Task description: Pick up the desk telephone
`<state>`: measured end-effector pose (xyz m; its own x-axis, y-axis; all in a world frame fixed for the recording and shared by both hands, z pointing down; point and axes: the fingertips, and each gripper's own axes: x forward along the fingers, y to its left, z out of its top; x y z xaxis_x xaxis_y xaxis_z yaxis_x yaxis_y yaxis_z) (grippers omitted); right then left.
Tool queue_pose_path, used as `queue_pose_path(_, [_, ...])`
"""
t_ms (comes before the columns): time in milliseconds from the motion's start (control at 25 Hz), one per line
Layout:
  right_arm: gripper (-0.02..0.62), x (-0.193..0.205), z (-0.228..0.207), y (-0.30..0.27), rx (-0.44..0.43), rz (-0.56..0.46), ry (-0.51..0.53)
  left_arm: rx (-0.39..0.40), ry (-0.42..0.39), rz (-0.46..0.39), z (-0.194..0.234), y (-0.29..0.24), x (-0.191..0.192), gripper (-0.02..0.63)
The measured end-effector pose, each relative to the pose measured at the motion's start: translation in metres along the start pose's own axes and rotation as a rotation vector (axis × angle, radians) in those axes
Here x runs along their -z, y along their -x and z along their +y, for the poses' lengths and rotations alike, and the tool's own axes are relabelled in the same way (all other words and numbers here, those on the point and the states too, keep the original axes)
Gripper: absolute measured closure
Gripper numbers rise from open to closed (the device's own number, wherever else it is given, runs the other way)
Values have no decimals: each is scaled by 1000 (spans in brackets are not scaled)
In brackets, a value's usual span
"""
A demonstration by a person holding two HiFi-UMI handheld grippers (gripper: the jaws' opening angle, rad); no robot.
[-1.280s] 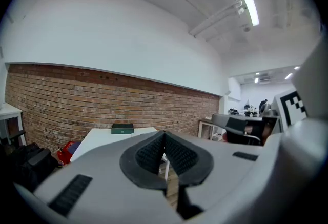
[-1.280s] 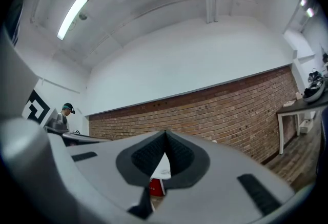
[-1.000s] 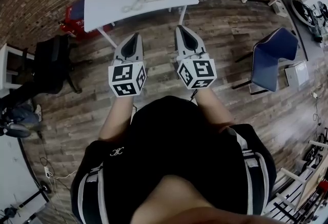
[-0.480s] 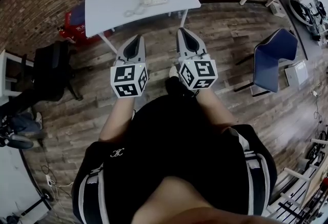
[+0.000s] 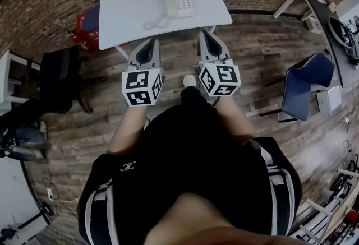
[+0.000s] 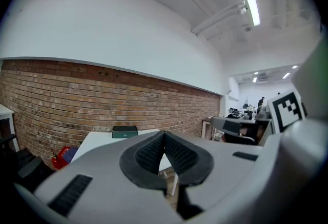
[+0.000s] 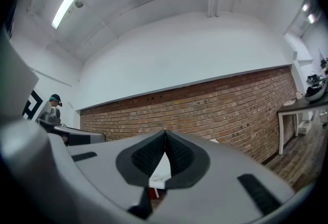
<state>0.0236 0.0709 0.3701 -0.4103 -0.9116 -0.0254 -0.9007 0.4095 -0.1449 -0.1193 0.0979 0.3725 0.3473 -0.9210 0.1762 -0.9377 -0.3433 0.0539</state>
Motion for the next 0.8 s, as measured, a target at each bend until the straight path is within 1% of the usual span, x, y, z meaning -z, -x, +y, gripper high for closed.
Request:
queue_pose_path(280, [597,11,-22,-64,-27,30,-7,-32,32,28,30,-54,6,603])
queue_pose_path(600, [596,17,-53,-134,-41,69,-25,-46,52,62,57,-121,1,603])
queue_pose_path(800, [595,27,-80,-175,-42,135,-32,-58,69,92,65,-166,-1,603])
